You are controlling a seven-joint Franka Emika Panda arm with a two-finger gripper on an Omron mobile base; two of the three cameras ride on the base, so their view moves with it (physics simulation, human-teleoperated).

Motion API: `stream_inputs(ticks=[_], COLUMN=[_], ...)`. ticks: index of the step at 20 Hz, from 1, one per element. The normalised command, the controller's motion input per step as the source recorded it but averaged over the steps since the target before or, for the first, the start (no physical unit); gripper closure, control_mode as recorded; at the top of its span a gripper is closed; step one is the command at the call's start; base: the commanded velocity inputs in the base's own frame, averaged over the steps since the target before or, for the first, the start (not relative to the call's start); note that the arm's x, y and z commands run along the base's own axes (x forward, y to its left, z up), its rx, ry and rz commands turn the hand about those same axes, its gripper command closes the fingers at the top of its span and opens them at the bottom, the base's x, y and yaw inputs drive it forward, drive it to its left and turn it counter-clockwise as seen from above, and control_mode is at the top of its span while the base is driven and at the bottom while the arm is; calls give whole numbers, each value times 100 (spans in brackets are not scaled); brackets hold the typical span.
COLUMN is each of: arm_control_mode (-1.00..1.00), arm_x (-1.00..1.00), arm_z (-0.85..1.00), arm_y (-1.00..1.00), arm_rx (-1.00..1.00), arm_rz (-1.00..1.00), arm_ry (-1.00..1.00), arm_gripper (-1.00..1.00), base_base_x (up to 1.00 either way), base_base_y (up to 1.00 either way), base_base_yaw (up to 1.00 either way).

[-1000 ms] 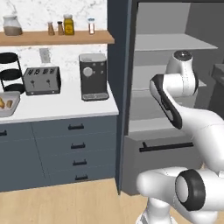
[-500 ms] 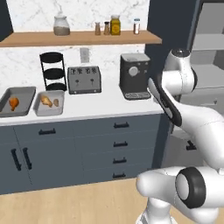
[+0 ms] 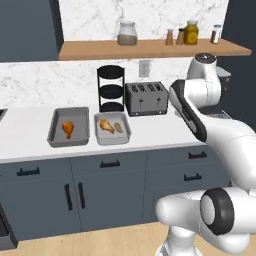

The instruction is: Place one sweet potato and one chicken drumstick in each tupperware on the nearby counter, to pack two identical lunches.

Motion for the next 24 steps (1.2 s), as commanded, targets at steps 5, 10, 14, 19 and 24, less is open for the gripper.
stream_inputs(ticks=[5,10,14,19,24], arm_control_mode=[100,100,100,-100,-100], arm_x=[0,0,0,-14,-63], arm_z=[0,0,0,-20,-59], arm_y=[0,0,0,0,-64], arm_rx=[0,0,0,-2,1], arm_rz=[0,0,0,-9,-20], arm_ry=[0,0,0,8,29], arm_gripper=[100,100,100,100,100], base_base_x=[58,94,97,16,0], base_base_y=[100,100,100,55,0], base_base_yaw=[0,-5,-15,-15,0])
